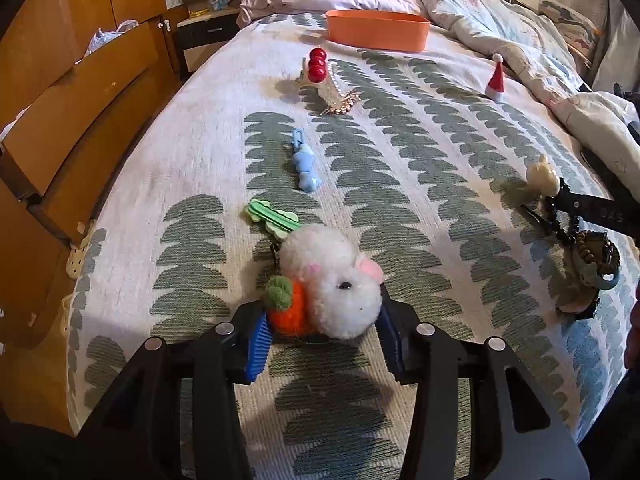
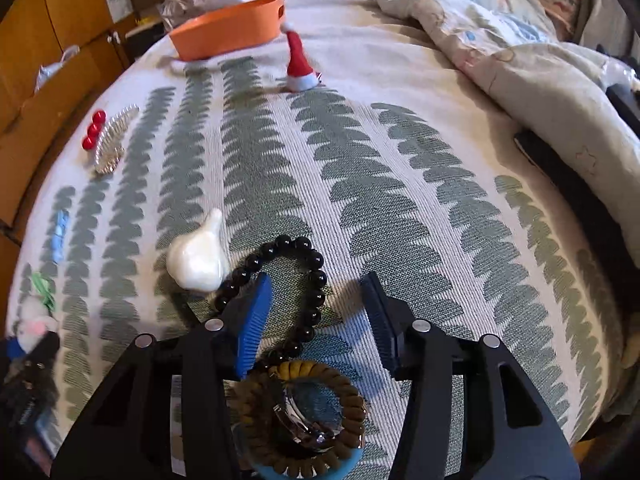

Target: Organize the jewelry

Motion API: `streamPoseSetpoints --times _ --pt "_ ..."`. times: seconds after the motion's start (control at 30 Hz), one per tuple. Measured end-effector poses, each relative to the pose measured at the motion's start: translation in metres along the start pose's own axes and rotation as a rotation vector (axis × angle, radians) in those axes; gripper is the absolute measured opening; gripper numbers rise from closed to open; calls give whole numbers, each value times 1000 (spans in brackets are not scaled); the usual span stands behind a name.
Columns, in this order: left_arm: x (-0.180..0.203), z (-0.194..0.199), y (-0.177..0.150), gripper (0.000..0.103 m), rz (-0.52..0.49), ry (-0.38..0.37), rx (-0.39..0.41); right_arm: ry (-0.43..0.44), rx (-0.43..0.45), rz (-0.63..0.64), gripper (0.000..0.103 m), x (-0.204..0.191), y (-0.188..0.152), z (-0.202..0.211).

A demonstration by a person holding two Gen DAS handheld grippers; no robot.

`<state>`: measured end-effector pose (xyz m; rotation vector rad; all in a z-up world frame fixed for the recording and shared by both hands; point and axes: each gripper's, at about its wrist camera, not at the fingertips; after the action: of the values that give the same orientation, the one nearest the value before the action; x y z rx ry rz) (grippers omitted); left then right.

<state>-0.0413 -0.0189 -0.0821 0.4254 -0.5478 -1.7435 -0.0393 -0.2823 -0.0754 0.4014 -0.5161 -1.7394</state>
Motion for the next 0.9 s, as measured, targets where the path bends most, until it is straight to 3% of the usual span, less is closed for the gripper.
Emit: streamPoseSetpoints --times 0.27,0.47,0.73,0.9 --pt "5 -2 -3 45 -23 13 5 2 11 19 11 -11 7 -3" --pt "4 -2 -2 40 -26 12 14 56 42 -32 11 -2 10 7" --pt "-4 12 9 37 -8 26 75 121 158 -80 11 8 16 45" --pt "-24 24 28 37 52 -38 98 158 222 -92 11 11 25 68"
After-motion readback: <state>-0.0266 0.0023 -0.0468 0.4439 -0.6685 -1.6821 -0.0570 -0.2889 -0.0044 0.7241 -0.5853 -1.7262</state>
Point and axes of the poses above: each gripper's, at about its wrist camera, not at the fingertips, and z roughly against the way its jaws point, x to its right, y to its top, and after that the axes turned 2 degrees about -z, right-handed
